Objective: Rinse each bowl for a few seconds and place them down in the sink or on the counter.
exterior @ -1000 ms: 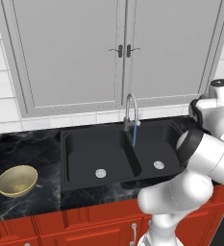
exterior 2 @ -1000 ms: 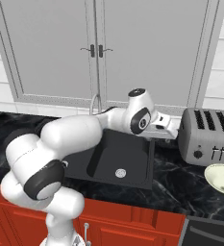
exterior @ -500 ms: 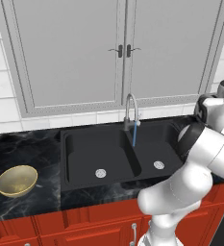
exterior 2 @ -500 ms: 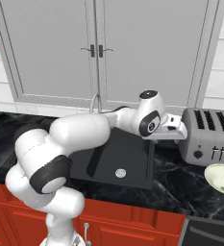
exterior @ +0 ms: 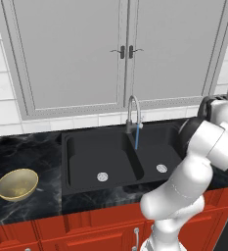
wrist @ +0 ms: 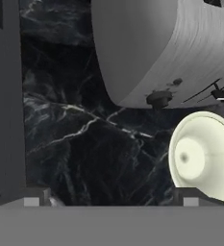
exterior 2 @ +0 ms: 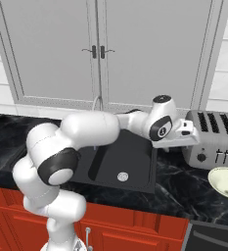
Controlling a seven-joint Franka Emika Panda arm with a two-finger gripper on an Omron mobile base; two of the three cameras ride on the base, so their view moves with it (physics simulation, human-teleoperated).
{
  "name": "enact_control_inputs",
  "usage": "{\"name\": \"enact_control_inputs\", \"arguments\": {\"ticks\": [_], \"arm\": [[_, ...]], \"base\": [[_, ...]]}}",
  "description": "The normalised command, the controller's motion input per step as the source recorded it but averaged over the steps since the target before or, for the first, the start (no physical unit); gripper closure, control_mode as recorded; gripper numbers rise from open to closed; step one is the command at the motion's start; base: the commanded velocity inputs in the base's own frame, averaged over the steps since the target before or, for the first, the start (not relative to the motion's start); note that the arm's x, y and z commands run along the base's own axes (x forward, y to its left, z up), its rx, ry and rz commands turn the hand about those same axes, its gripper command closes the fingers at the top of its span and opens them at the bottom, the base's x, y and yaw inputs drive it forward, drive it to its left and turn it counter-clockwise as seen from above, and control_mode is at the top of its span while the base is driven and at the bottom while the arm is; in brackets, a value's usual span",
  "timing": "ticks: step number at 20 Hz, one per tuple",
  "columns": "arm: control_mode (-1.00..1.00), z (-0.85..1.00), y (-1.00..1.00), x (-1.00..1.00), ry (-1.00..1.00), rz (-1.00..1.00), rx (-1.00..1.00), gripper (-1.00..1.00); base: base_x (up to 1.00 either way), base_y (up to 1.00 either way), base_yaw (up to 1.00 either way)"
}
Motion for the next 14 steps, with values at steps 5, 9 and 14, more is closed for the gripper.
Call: {"name": "enact_control_inputs", "arguments": {"ticks": [5, 9, 14], "arm": [[-1.00, -0.12, -0.27, 0.00, 0.11, 0.05, 0.00, -1.00], [-1.00, -0.14, -0.21, -0.04, 0.06, 0.05, 0.00, -1.00], [-1.00, -0.20, -0.16, -0.05, 0.03, 0.06, 0.00, -1.00]], "base": [[0.00, 0.00, 0.00], [0.00, 0.00, 0.00], [0.00, 0.00, 0.00]]}}
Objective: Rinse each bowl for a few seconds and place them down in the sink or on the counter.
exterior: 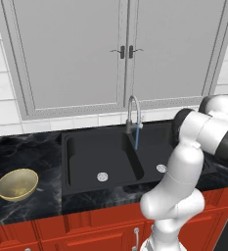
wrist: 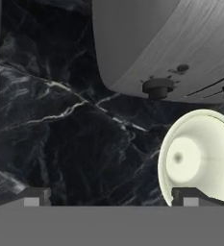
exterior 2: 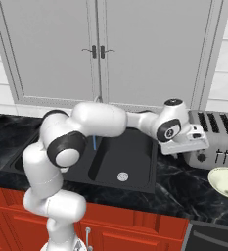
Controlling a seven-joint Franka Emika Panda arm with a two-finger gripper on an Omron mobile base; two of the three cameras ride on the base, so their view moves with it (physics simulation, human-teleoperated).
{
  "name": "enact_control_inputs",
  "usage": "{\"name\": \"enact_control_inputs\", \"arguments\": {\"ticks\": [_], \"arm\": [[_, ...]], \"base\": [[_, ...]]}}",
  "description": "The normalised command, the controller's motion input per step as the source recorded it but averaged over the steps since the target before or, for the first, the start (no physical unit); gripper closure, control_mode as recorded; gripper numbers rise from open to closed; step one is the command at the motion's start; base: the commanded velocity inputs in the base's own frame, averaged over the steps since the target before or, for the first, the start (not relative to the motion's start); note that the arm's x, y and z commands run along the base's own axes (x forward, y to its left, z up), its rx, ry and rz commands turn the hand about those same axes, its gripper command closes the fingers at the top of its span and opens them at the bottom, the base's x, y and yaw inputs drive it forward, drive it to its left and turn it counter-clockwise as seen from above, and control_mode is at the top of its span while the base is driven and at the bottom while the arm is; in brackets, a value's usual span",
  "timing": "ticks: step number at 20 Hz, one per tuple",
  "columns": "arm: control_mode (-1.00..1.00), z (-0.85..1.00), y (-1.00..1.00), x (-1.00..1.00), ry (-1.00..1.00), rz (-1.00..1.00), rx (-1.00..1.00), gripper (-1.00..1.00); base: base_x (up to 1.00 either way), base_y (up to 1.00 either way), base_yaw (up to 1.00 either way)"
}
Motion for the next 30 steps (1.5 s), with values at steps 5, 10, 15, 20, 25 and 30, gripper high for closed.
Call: {"name": "enact_control_inputs", "arguments": {"ticks": [5, 10, 15, 20, 25, 30], "arm": [[-1.00, -0.21, -0.10, -0.17, 0.00, 0.04, 0.00, -1.00], [-1.00, -0.18, -0.14, -0.11, 0.00, 0.04, 0.00, -1.00], [-1.00, -0.12, -0.18, 0.00, 0.00, 0.05, 0.00, -1.00], [-1.00, -0.08, -0.21, 0.00, 0.00, 0.05, 0.00, -1.00], [-1.00, -0.07, -0.24, -0.02, 0.00, 0.05, 0.00, -1.00], [-1.00, -0.09, -0.19, 0.00, 0.00, 0.03, 0.00, -1.00]], "base": [[0.00, 0.00, 0.00], [0.00, 0.00, 0.00], [0.00, 0.00, 0.00], [0.00, 0.00, 0.00], [0.00, 0.00, 0.00], [0.00, 0.00, 0.00]]}}
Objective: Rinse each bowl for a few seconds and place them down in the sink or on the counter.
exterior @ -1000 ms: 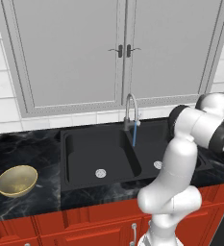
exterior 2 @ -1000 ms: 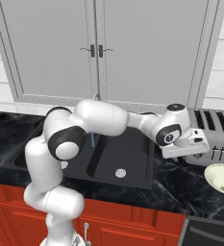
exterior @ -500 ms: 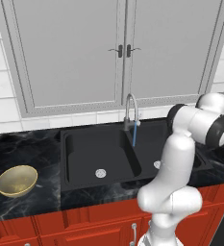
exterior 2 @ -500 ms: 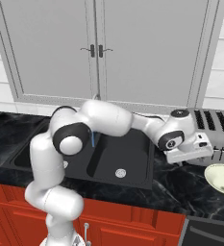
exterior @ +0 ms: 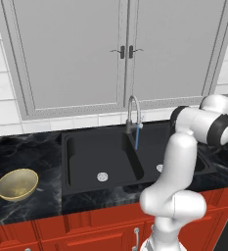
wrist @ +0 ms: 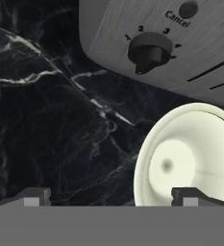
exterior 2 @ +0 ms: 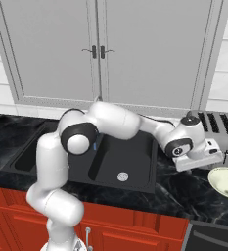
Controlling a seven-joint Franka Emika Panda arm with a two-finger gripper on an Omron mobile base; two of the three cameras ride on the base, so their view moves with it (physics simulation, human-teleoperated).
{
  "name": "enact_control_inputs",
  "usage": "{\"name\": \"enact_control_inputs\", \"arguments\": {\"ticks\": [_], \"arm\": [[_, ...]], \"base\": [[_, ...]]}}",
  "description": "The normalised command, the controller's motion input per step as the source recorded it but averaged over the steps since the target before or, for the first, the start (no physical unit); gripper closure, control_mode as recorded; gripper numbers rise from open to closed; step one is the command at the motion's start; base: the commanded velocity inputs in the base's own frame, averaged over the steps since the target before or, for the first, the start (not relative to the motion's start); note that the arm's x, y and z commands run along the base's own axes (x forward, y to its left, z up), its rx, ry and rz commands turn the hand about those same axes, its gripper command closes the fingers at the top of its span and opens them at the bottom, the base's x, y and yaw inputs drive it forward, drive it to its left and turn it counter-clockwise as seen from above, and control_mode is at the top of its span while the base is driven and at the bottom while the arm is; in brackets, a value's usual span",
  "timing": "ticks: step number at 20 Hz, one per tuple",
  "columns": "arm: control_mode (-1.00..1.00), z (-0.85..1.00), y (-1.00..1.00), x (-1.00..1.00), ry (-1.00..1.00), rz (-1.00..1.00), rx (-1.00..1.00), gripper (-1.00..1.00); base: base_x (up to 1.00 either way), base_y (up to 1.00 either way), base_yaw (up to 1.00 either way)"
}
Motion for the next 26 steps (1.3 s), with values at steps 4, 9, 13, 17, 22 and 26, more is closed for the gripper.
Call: {"name": "enact_control_inputs", "arguments": {"ticks": [4, 9, 13, 17, 22, 26], "arm": [[-1.00, -0.14, -0.14, 0.00, 0.01, 0.03, 0.00, -1.00], [-1.00, -0.17, -0.13, 0.00, 0.02, 0.03, 0.00, -1.00], [-1.00, -0.14, -0.17, 0.00, 0.01, 0.03, 0.00, -1.00], [-1.00, -0.10, -0.18, 0.00, 0.00, 0.03, 0.00, -1.00], [-1.00, -0.07, -0.18, 0.00, 0.00, 0.04, 0.00, -1.00], [-1.00, -0.15, -0.04, 0.00, 0.00, 0.03, 0.00, -1.00]], "base": [[0.00, 0.00, 0.00], [0.00, 0.00, 0.00], [0.00, 0.00, 0.00], [0.00, 0.00, 0.00], [0.00, 0.00, 0.00], [0.00, 0.00, 0.00]]}}
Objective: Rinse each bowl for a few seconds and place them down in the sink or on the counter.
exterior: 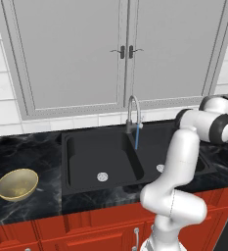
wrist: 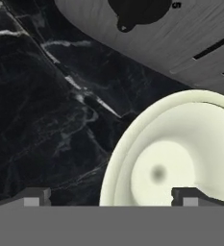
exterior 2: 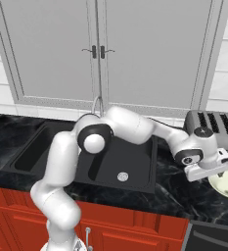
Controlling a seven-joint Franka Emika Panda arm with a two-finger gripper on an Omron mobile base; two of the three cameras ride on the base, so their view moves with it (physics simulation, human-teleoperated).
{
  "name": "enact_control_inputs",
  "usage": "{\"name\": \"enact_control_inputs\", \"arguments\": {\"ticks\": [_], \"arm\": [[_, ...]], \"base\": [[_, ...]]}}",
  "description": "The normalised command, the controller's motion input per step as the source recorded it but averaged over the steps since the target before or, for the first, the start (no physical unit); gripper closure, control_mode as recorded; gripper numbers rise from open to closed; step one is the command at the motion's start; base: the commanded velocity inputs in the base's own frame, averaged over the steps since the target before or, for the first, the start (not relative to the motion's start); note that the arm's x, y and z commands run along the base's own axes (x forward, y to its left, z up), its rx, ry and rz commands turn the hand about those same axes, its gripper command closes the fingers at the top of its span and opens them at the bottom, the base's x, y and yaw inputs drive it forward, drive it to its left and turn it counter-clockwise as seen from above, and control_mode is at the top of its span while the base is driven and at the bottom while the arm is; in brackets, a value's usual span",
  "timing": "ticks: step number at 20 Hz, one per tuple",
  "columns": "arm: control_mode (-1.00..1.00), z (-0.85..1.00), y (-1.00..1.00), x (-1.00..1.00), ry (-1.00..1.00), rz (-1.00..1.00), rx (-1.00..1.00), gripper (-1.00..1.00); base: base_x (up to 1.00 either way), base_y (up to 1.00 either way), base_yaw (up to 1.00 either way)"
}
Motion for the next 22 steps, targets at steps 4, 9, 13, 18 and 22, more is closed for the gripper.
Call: {"name": "enact_control_inputs", "arguments": {"ticks": [4, 9, 13, 18, 22], "arm": [[-1.00, -0.18, 0.00, 0.00, 0.00, 0.02, 0.00, -1.00], [-1.00, -0.14, -0.04, 0.03, 0.00, 0.03, 0.00, -1.00], [-1.00, -0.05, -0.19, 0.03, 0.00, 0.04, 0.00, -1.00], [-1.00, -0.07, -0.17, 0.08, 0.00, 0.05, 0.00, -1.00], [-1.00, -0.12, -0.11, 0.04, 0.00, 0.05, 0.00, 1.00]], "base": [[0.00, 0.00, 0.00], [0.00, 0.00, 0.00], [0.00, 0.00, 0.00], [0.00, 0.00, 0.00], [0.00, 0.00, 0.00]]}}
